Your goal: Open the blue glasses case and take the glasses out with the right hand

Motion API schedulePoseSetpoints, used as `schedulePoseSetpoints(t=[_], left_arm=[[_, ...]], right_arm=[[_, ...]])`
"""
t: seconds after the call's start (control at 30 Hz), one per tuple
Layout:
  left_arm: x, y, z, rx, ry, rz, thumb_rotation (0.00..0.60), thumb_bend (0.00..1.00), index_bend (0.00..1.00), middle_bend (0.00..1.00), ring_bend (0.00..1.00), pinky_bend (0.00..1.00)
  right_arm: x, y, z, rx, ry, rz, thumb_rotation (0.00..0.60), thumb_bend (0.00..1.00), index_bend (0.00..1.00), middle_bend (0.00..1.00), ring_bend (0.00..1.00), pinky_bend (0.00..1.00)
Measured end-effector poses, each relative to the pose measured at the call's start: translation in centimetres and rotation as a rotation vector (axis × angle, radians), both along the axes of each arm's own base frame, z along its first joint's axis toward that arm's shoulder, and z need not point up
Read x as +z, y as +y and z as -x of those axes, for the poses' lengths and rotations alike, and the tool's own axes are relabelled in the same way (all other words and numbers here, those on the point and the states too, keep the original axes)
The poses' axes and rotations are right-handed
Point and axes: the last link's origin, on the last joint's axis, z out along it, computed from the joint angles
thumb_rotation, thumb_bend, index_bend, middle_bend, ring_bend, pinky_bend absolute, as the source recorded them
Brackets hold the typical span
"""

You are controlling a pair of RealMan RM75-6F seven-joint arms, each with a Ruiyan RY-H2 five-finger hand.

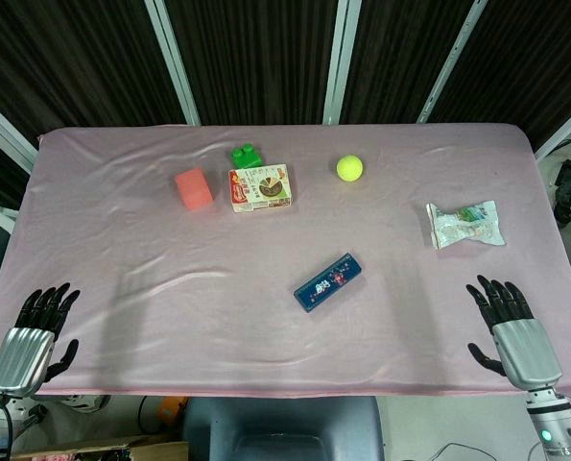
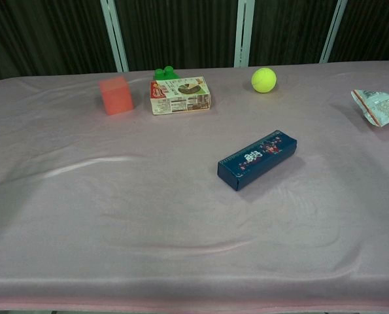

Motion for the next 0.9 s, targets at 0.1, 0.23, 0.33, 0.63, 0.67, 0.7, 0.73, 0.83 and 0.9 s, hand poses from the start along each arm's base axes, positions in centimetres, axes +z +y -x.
schedulePoseSetpoints(t=[0.1,0.23,0.33,0.63,0.67,0.7,0.73,0.83,0.9], left_arm=[[0.0,0.2,0.0,0.001,-0.003,-0.003,0.600,0.40,0.00,0.00,0.00,0.00],[0.1,0.2,0.0,0.003,-0.007,-0.008,0.600,0.40,0.00,0.00,0.00,0.00],[0.1,0.3,0.0,0.007,-0.009,-0.009,0.600,0.40,0.00,0.00,0.00,0.00],[-0.2,0.5,0.1,0.021,0.008,-0.004,0.600,0.40,0.00,0.00,0.00,0.00],[-0.2,0.5,0.1,0.021,0.010,-0.004,0.600,0.40,0.00,0.00,0.00,0.00],[-0.2,0.6,0.1,0.022,0.012,-0.003,0.600,0.40,0.00,0.00,0.00,0.00],[-0.3,0.6,0.1,0.023,0.013,-0.002,0.600,0.40,0.00,0.00,0.00,0.00],[-0.4,0.6,0.2,0.027,0.016,0.001,0.600,0.40,0.00,0.00,0.00,0.00],[-0.4,0.7,0.2,0.028,0.019,0.003,0.600,0.40,0.00,0.00,0.00,0.00]], right_arm=[[-0.2,-0.2,0.1,-0.006,0.003,-0.009,0.600,0.37,0.00,0.00,0.00,0.00],[-0.6,-0.9,0.1,-0.005,0.003,-0.016,0.600,0.37,0.01,0.00,0.00,0.00],[-1.1,-2.3,-0.3,0.018,0.010,-0.028,0.600,0.37,0.06,0.00,0.00,0.00],[-5.7,-10.4,-2.1,0.092,0.062,-0.164,0.600,0.37,0.37,0.01,0.00,0.00],[-6.4,-11.6,-2.5,0.107,0.072,-0.168,0.600,0.37,0.38,0.01,0.00,0.00],[-7.0,-12.5,-2.8,0.119,0.076,-0.167,0.600,0.37,0.40,0.02,0.00,0.00],[-7.5,-13.3,-3.1,0.131,0.077,-0.166,0.600,0.37,0.42,0.03,0.00,0.00],[-9.2,-15.6,-4.3,0.165,0.067,-0.166,0.600,0.37,0.44,0.05,0.00,0.00],[-10.3,-16.8,-5.1,0.182,0.058,-0.173,0.600,0.37,0.45,0.07,0.00,0.00]])
